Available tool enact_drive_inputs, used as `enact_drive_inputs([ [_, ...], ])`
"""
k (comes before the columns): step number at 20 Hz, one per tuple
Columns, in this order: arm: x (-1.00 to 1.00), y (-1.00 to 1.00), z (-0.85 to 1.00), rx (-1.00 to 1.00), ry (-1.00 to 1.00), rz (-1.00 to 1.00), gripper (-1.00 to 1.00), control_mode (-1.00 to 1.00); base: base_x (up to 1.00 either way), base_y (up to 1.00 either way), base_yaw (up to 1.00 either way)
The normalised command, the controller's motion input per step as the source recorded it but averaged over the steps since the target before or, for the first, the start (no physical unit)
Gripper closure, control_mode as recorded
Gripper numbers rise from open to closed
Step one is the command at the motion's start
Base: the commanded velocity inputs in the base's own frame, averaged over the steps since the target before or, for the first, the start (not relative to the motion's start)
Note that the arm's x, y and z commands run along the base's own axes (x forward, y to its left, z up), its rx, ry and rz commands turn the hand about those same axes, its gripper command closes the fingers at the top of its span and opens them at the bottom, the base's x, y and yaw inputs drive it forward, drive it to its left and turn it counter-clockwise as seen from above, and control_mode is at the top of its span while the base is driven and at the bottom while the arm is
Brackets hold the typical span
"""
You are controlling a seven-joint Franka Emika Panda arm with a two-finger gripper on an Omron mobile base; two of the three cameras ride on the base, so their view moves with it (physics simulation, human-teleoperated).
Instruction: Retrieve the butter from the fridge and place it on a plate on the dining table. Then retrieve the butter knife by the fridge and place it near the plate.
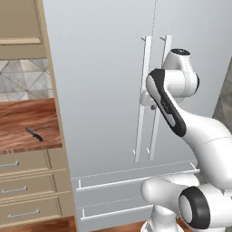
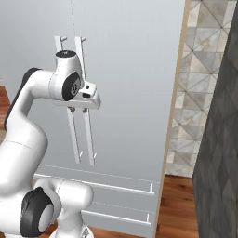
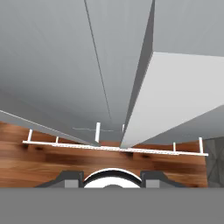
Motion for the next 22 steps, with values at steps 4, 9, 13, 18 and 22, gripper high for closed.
enact_drive_inputs([
  [4,0.00,0.00,0.00,0.00,0.00,0.00,-1.00,1.00,-0.03,0.00,0.00],
  [9,0.00,0.00,0.00,0.00,0.00,0.00,-1.00,1.00,-0.39,0.00,0.00],
  [13,0.00,0.00,0.00,0.00,0.00,0.00,-1.00,1.00,-0.51,0.00,0.00],
  [18,0.00,0.00,0.00,0.00,0.00,0.00,-1.00,1.00,-0.49,0.00,0.00],
  [22,0.00,0.00,0.00,0.00,0.00,0.00,-1.00,1.00,-0.52,0.01,-0.01],
])
